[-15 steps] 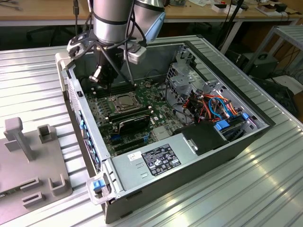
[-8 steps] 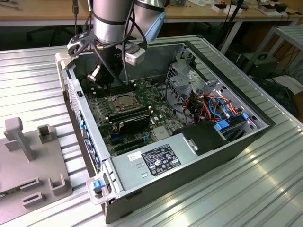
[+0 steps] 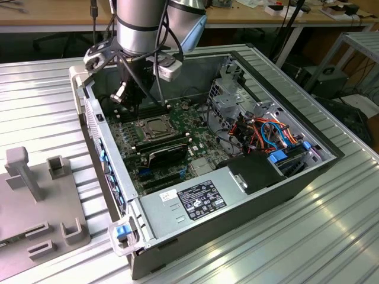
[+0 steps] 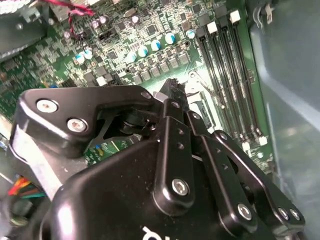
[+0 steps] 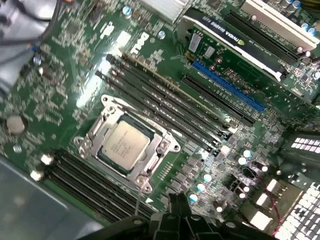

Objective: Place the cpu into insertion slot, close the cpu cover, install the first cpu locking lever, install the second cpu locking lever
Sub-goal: 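Install the first cpu locking lever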

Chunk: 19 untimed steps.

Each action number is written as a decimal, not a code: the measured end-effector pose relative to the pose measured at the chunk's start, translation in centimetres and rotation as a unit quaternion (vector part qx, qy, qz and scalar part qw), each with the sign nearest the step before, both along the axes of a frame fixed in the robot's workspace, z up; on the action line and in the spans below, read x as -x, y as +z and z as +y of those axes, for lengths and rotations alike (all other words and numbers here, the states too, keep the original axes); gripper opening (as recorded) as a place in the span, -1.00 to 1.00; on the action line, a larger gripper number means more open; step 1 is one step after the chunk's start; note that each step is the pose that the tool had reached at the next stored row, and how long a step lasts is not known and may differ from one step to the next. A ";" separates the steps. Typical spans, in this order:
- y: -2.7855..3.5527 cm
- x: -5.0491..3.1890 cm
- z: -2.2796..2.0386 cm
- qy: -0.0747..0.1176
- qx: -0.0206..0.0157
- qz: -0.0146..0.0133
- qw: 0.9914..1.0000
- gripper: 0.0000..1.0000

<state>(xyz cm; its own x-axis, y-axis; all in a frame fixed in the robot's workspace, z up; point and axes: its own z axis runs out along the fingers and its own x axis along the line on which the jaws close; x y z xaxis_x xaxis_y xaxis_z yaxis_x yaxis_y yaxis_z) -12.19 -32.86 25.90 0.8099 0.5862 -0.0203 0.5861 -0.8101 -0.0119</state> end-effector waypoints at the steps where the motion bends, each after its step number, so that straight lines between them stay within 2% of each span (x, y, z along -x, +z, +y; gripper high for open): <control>1: 0.00 0.00 0.00 0.015 0.000 0.000 1.000 -0.79; 3: 0.00 0.00 0.00 0.036 0.000 0.000 0.999 -0.79; 4: 0.00 0.00 0.00 0.055 0.000 0.000 0.998 -0.79; 6: 0.00 0.00 0.00 0.076 0.000 0.000 0.997 -0.79; 8: 0.00 0.00 0.00 0.096 0.000 0.000 0.995 -0.79; 9: 0.00 0.00 0.00 0.114 0.000 0.000 0.993 -0.79; 11: 0.00 0.00 0.00 0.164 0.000 0.000 0.987 -0.79; 14: 0.00 0.00 0.00 0.216 0.000 0.000 0.976 -0.79; 15: 0.00 0.00 0.00 0.225 0.000 0.000 0.974 -0.79; 16: 0.00 0.00 0.00 0.240 0.000 0.000 0.971 -0.79; 17: 0.00 0.00 0.00 0.255 0.000 0.000 0.967 -0.79; 19: 0.00 0.00 0.00 0.273 0.000 0.000 0.962 -0.79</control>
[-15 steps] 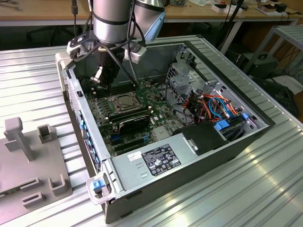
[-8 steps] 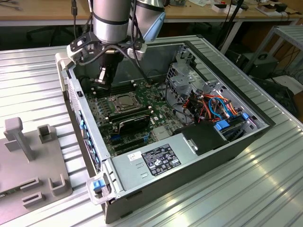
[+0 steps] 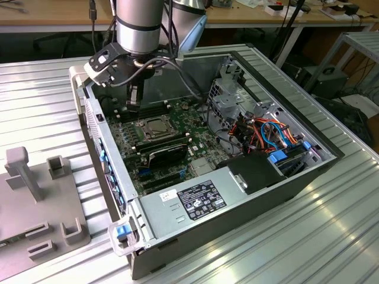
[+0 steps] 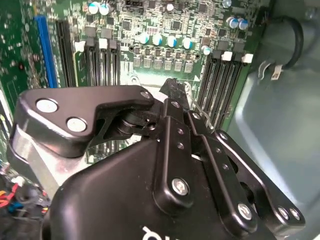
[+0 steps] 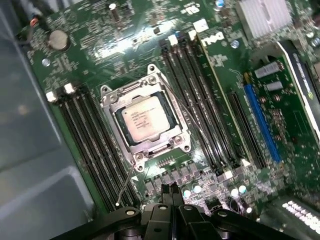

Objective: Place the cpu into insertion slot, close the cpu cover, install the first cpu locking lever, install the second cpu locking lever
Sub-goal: 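Install the first cpu locking lever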

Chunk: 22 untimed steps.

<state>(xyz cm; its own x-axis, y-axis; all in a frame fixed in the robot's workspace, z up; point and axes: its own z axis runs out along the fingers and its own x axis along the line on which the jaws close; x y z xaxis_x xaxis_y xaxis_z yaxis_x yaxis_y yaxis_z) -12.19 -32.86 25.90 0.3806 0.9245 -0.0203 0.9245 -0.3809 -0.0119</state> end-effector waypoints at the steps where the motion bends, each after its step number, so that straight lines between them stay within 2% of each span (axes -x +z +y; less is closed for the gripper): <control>1: 0.00 0.00 0.00 0.012 0.000 0.000 1.000 -0.79; 4: 0.00 0.00 0.00 0.039 0.000 0.000 0.999 -0.79; 6: 0.00 0.00 0.00 0.059 0.000 0.000 0.998 -0.79; 7: 0.00 0.00 0.00 0.073 0.000 0.000 0.997 -0.79; 9: 0.00 0.00 0.00 0.086 0.000 0.000 0.996 -0.79; 22: 0.00 0.00 0.00 0.087 0.000 0.000 0.996 -0.79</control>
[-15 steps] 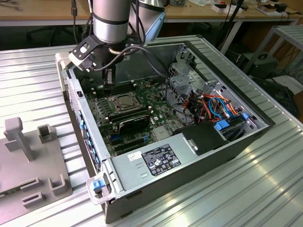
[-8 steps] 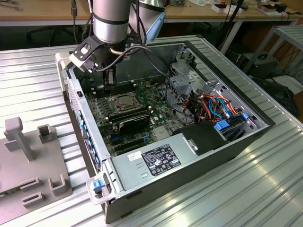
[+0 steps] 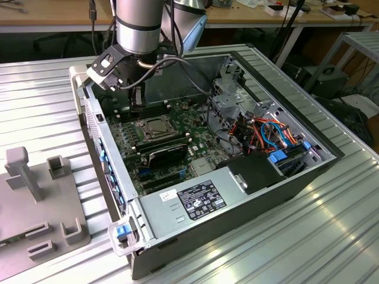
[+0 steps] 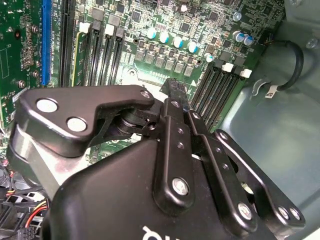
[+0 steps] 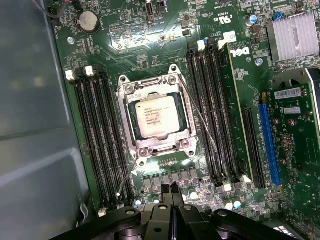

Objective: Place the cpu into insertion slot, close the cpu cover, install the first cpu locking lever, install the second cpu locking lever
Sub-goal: 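Install the first cpu locking lever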

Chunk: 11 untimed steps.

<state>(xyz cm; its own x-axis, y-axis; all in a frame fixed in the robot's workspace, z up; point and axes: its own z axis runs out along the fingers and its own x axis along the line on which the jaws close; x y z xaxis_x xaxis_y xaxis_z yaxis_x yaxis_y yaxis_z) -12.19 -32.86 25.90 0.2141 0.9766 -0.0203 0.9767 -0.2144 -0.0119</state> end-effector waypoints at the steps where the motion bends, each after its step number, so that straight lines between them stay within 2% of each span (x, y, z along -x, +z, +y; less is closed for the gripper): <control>1: 0.00 0.00 0.00 0.000 0.000 0.000 1.000 -0.79; 2: 0.00 0.00 0.00 0.000 0.000 0.000 1.000 -0.79; 4: 1.48 0.00 0.00 0.000 0.000 0.000 1.000 -0.79; 5: 1.99 0.00 0.00 0.000 0.000 0.000 1.000 -0.79; 8: 2.06 0.01 -0.04 0.004 0.000 0.000 1.000 -0.79; 9: 2.19 0.03 -0.14 0.015 -0.001 0.000 1.000 -0.79; 11: 2.55 0.09 -0.40 0.043 -0.002 -0.001 0.999 -0.79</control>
